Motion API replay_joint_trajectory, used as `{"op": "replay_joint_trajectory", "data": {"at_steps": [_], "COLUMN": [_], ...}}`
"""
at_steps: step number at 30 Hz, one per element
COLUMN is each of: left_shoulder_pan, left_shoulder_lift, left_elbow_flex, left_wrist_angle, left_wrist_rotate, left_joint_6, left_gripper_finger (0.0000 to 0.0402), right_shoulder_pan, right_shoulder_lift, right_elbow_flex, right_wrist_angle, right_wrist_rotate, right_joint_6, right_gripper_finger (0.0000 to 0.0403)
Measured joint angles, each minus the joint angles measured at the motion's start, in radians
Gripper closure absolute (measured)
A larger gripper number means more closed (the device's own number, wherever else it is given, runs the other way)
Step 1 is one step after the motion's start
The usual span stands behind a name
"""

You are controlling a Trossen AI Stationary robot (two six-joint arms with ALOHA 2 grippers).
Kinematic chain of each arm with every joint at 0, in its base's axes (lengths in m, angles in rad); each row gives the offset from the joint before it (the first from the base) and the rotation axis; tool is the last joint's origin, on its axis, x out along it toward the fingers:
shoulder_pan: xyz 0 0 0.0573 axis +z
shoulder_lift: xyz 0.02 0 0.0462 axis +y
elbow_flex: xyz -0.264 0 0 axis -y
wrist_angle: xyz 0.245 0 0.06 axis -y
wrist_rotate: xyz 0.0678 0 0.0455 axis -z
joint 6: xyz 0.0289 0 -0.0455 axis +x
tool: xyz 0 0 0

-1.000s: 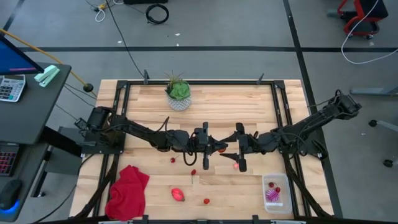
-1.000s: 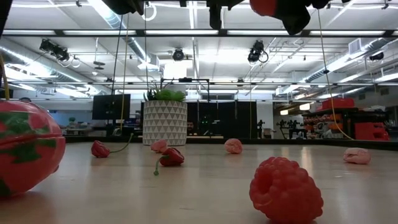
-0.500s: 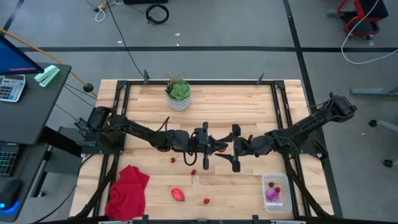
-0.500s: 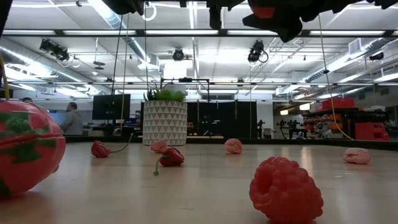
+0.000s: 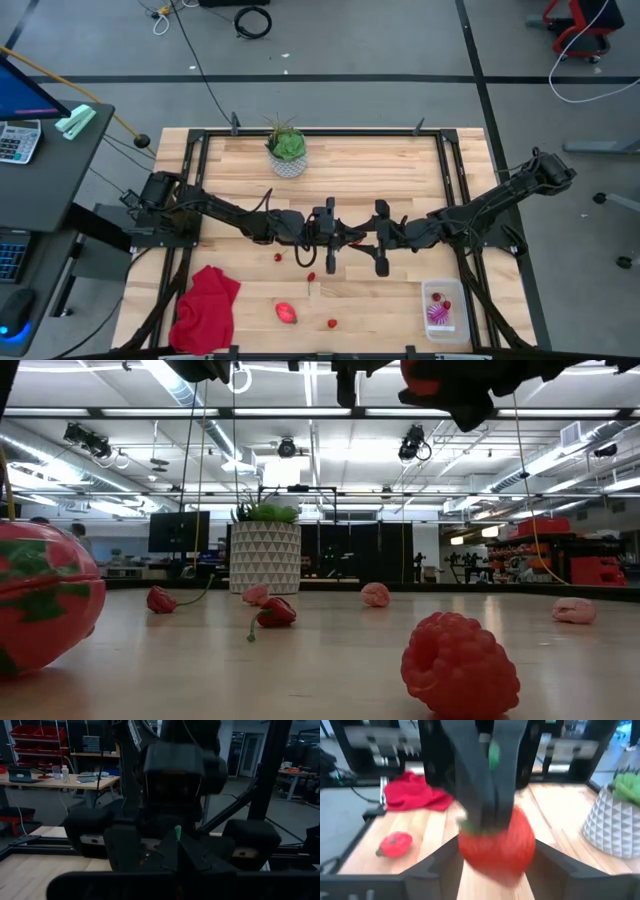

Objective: Pick and placing Produce into tupperware
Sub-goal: Put the red strawberry into the transparent container

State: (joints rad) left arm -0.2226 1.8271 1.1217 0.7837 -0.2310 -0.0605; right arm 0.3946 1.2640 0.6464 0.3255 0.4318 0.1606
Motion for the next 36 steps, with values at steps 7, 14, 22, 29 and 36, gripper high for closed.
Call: {"op": "replay_joint_trajectory", "data": {"at_steps": [7,14,22,29,36], "left_shoulder_pan": [0.0,0.0,0.0,0.0,0.002], "left_shoulder_lift": [0.0,0.0,0.0,0.0,-0.001], "left_elbow_flex": [0.0,0.0,0.0,0.0,-0.001], "left_wrist_angle": [0.005,0.005,-0.006,-0.005,-0.022], "left_wrist_rotate": [0.0,0.0,0.0,0.0,0.0], "left_joint_6": [-0.005,-0.006,-0.006,-0.007,-0.019], "left_gripper_finger": [0.0395,0.0394,0.0394,0.0395,0.0397], "right_shoulder_pan": [0.0,0.0,0.0,0.0,0.0], "right_shoulder_lift": [-0.002,-0.002,-0.003,-0.003,-0.003], "right_elbow_flex": [0.0,0.0,0.0,0.0,0.0], "right_wrist_angle": [-0.021,-0.021,-0.009,-0.006,0.016], "right_wrist_rotate": [0.001,0.001,-0.047,-0.048,-0.042], "right_joint_6": [-0.003,-0.005,-0.031,-0.033,-0.037], "right_gripper_finger": [0.0253,0.0268,0.0227,0.0177,0.0165]}}
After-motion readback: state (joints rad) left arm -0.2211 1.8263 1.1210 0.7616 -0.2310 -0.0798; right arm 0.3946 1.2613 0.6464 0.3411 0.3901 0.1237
